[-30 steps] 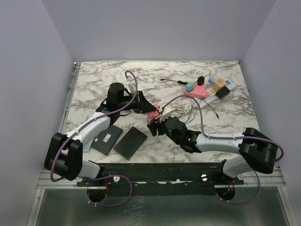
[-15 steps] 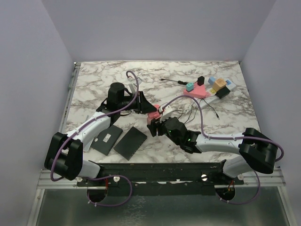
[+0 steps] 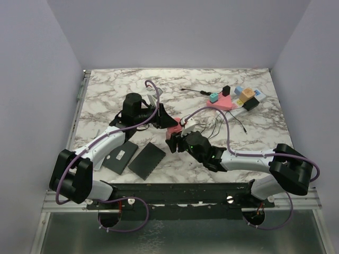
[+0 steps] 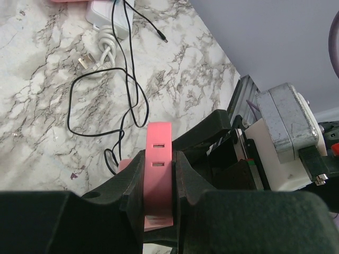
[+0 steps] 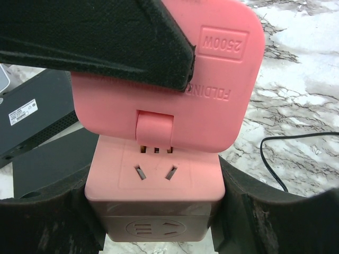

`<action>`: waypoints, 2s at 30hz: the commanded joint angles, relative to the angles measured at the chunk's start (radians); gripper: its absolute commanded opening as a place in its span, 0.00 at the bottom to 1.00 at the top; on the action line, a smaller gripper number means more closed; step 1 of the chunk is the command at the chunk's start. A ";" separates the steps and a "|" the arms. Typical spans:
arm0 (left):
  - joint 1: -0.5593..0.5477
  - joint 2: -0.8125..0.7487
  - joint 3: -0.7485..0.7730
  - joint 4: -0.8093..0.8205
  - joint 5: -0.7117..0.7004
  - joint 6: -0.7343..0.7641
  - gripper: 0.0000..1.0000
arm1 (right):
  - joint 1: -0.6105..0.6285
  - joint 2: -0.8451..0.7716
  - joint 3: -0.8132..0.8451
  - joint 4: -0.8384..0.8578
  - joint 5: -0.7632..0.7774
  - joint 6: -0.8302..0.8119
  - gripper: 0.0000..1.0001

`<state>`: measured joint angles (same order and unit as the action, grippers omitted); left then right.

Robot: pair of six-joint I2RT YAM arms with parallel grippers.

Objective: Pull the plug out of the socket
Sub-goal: Remove the plug from the socket, then place the plug at the center of the board.

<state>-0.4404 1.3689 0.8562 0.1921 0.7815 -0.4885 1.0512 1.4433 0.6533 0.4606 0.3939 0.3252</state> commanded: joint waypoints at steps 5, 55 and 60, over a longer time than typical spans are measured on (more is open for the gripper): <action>0.018 -0.006 0.040 -0.064 -0.049 0.037 0.00 | -0.014 -0.060 -0.008 0.031 0.010 -0.007 0.01; 0.167 0.012 -0.002 -0.032 -0.172 -0.063 0.00 | 0.012 -0.093 -0.072 0.062 0.119 -0.048 0.01; 0.198 0.019 0.008 -0.145 -0.324 0.007 0.00 | -0.028 -0.134 -0.088 0.043 0.121 -0.004 0.01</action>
<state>-0.2657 1.4010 0.8688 0.1207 0.6052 -0.5381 1.0504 1.3647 0.5823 0.4904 0.4690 0.2672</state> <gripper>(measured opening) 0.231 0.641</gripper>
